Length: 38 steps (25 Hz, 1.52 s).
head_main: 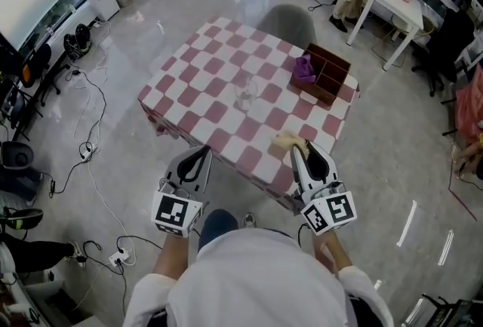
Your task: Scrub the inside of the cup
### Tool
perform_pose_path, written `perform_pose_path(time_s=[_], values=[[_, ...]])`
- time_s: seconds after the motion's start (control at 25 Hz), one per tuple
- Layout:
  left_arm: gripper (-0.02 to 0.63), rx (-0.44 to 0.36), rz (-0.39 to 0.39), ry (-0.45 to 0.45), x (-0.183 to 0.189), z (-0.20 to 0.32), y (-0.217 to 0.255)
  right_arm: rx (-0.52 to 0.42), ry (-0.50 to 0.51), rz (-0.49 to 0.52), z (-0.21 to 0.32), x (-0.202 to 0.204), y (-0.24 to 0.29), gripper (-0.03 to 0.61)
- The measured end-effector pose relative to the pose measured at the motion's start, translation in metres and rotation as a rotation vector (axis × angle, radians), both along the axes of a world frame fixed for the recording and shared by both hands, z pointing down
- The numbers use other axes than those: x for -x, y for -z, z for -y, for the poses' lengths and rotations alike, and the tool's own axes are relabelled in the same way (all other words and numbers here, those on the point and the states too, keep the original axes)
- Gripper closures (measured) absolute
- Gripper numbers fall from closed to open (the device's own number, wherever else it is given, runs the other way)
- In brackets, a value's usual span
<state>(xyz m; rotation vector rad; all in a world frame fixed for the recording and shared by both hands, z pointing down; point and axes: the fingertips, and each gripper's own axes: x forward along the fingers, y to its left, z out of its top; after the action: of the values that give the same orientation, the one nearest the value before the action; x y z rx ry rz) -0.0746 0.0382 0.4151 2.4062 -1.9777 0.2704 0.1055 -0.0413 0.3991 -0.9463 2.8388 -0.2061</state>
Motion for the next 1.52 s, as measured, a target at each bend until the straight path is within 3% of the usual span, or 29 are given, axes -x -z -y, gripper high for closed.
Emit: perform_pose_path(time_s=[0.56, 1.52], values=[[0.581, 0.018, -0.026, -0.132, 0.03, 0.092, -0.01, 0.011, -0.087, -0.013, 0.067, 0.033, -0.003, 0.471], [0.58, 0.028, -0.036, -0.487, 0.087, 0.229, -0.019, 0.015, -0.423, -0.016, 0.136, 0.089, -0.008, 0.471]])
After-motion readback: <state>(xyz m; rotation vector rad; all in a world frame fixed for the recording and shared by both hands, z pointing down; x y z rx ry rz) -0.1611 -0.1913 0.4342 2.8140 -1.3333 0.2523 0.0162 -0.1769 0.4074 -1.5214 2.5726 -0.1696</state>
